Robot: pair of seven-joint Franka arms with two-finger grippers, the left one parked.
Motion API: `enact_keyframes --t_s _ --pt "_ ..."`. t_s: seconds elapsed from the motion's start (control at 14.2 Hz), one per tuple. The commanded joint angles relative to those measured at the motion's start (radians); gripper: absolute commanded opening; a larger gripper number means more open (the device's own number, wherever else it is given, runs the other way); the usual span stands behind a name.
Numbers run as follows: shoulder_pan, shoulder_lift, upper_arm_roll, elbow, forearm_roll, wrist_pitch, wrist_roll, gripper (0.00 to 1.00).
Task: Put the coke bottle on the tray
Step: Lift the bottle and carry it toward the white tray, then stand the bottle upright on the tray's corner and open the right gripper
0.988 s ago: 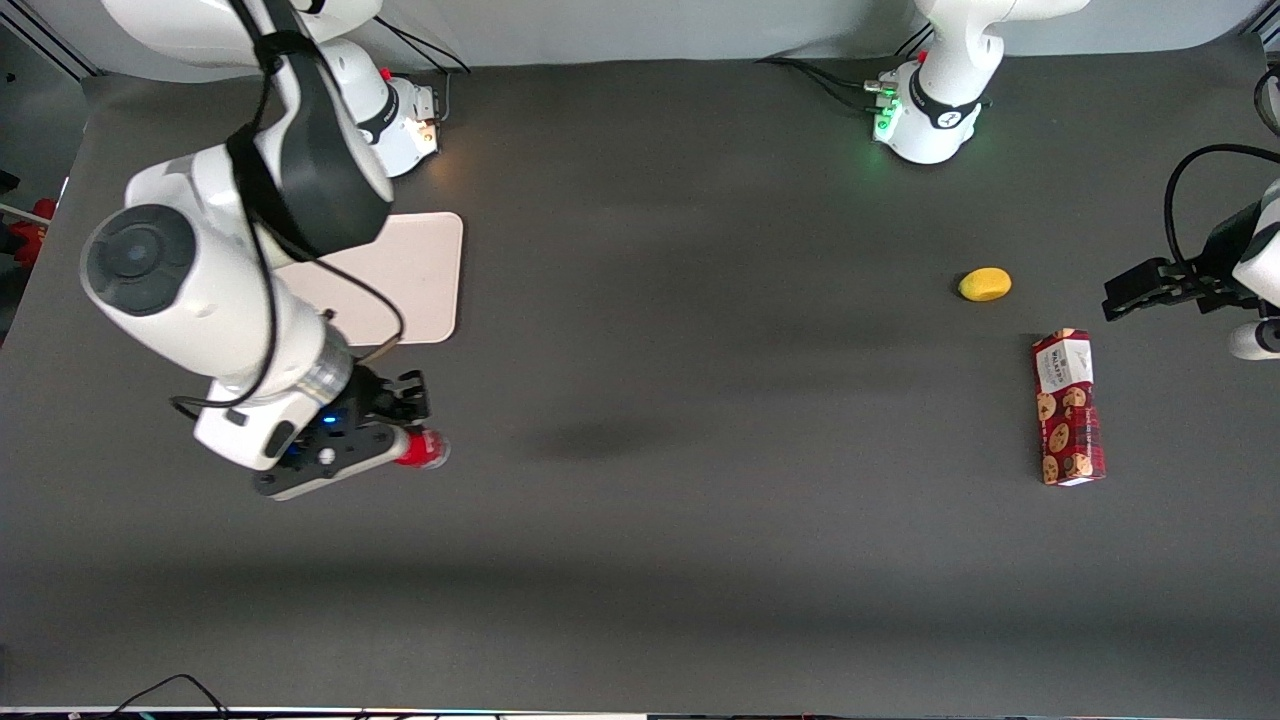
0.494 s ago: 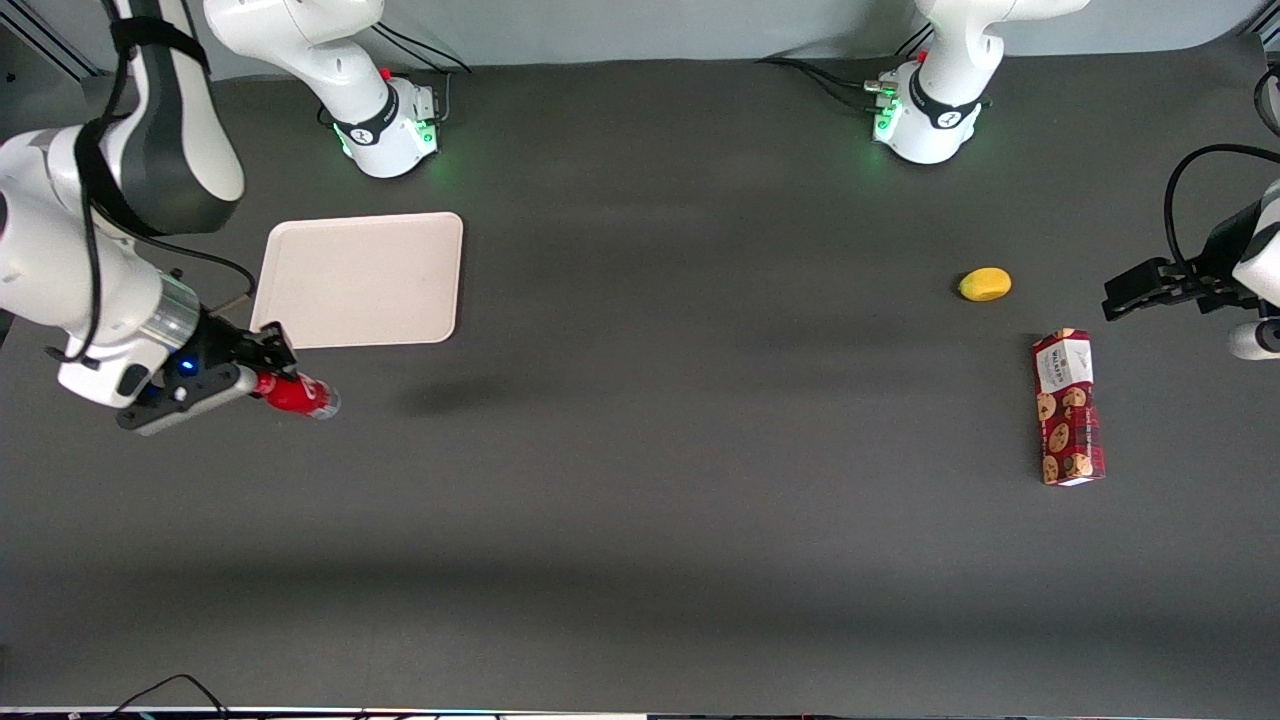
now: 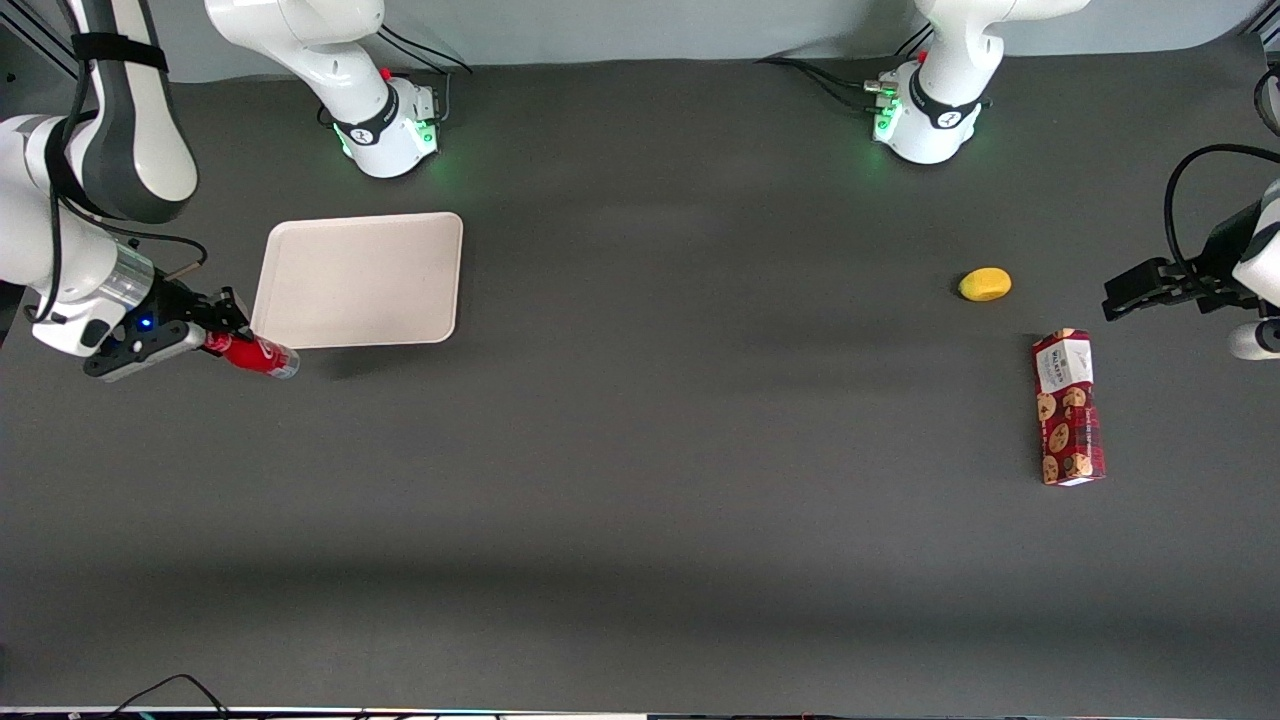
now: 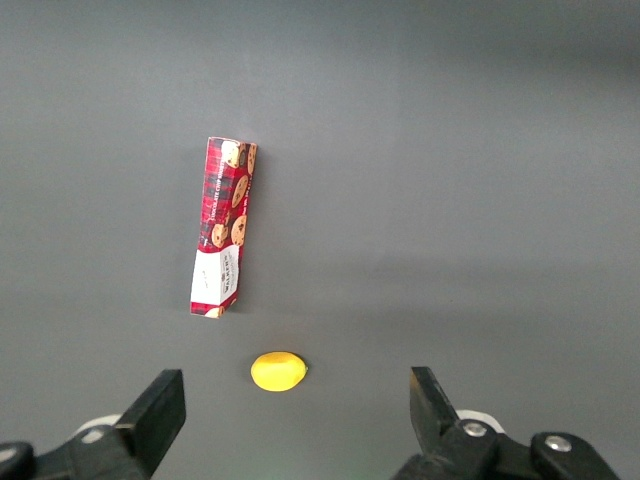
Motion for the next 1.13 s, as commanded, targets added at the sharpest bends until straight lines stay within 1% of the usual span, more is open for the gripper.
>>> enact_keyframes --t_s 0.0,0.21,0.35,0.64,0.78,0.92,1.06 --pt "-0.114 -0.066 0.018 -0.114 -0.009 0.065 -0.111 0.00" --pt "-0.223 -0.071 0.018 -0.183 -0.008 0.102 -0.171 0.00" --pt "-0.271 -0.085 0.019 -0.222 -0.006 0.102 -0.176 0.00" --pt "-0.307 -0.100 0.019 -0.285 0.010 0.128 -0.167 0.00" --pt "-0.308 -0.097 0.019 -0.312 0.017 0.163 -0.165 0.00" --pt "-0.308 -0.092 0.019 -0.315 0.041 0.165 -0.165 0.00" --pt "-0.308 -0.089 0.019 -0.314 0.041 0.166 -0.153 0.00"
